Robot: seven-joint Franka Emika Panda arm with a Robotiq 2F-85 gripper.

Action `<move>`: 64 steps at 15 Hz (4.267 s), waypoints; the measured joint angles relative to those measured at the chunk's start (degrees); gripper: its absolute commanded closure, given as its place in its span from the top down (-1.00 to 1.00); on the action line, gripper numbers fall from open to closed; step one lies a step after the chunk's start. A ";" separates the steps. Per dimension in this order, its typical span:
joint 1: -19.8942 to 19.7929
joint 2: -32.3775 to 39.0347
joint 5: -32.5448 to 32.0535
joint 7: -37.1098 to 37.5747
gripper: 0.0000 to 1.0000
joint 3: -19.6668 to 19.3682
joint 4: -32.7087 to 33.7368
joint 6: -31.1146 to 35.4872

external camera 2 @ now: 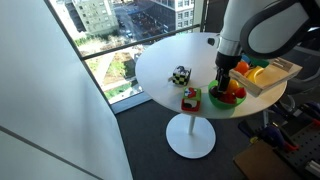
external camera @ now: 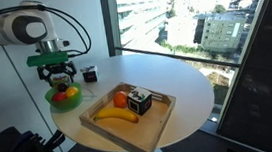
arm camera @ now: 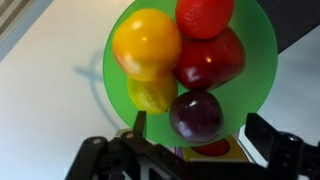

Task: Remove the plum from the green bowl and place it in the wooden tray

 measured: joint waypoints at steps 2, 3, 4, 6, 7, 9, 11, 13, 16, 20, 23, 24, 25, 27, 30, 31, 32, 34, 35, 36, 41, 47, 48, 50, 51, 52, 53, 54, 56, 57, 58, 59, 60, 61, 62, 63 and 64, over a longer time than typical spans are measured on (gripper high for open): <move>0.00 0.50 -0.01 0.00 1.00 0.11 0.19 0.00; 0.00 0.74 -0.10 0.00 1.00 0.15 0.33 0.00; 0.00 0.94 -0.46 0.00 1.00 0.17 0.46 0.00; 0.00 1.43 -1.48 0.01 1.00 0.19 0.84 0.05; 0.00 1.70 -1.94 0.01 1.00 0.20 1.01 0.17; 0.00 2.18 -2.54 0.01 1.00 0.26 1.27 0.62; 0.00 2.62 -2.97 0.01 1.00 0.42 1.45 1.09; 0.00 3.10 -3.25 0.01 1.00 0.60 1.62 1.45; 0.00 3.58 -3.30 0.01 1.00 0.86 1.85 1.59; -0.11 3.72 -3.90 0.07 1.00 0.90 2.05 1.60; -0.43 3.72 -4.28 0.17 1.00 0.89 2.08 1.60; -0.59 3.72 -4.31 0.17 1.00 0.87 2.08 1.60; -0.76 3.72 -4.32 0.17 1.00 0.86 2.08 1.60; -1.07 3.74 -4.32 0.17 1.00 0.85 2.08 1.60; -1.34 3.84 -4.32 0.17 1.00 0.84 2.08 1.60; -1.39 3.90 -4.32 0.17 1.00 0.84 2.08 1.60; -1.42 3.99 -4.32 0.17 1.00 0.84 2.08 1.60; -1.45 4.19 -4.32 0.17 1.00 0.84 2.14 1.60; -1.46 4.23 -4.32 0.17 0.56 0.84 2.19 1.60; -1.46 4.26 -4.32 0.17 0.49 0.84 2.22 1.60; -1.47 4.57 -4.37 0.17 -0.33 0.84 2.28 1.60; -1.48 4.52 -4.44 0.18 -0.35 0.84 2.36 1.60; -1.49 4.43 -4.44 0.21 -0.35 0.84 2.40 1.58; -1.52 4.10 -4.44 0.28 -0.35 0.84 2.52 1.42; -1.53 3.89 -4.44 0.30 -0.35 0.84 2.58 1.28; -1.56 3.57 -4.42 0.30 -0.35 0.84 2.63 0.96; -1.58 3.22 -4.42 0.31 -0.35 0.85 2.68 0.62; -1.61 2.85 -4.35 0.31 -0.35 0.85 2.73 0.29; -1.70 2.08 -4.15 0.35 -0.35 0.85 2.83 -0.41; -1.78 1.65 -3.80 0.35 -0.35 0.84 2.88 -0.88; -1.90 1.17 -3.24 0.35 -0.35 0.84 2.93 -1.39; -2.04 0.61 -2.63 0.35 -0.35 0.83 2.97 -1.95; -2.23 0.00 -1.93 0.35 -0.35 0.80 2.98 -2.51; -2.45 -0.64 -1.10 0.35 -0.35 0.75 3.02 -3.25; -2.66 -1.31 -0.34 0.35 -0.35 0.65 3.06 -4.11; -2.88 -1.94 0.27 0.35 -0.35 0.49 3.11 -4.93; -3.13 -2.60 0.70 0.35 -0.35 0.23 3.18 -5.94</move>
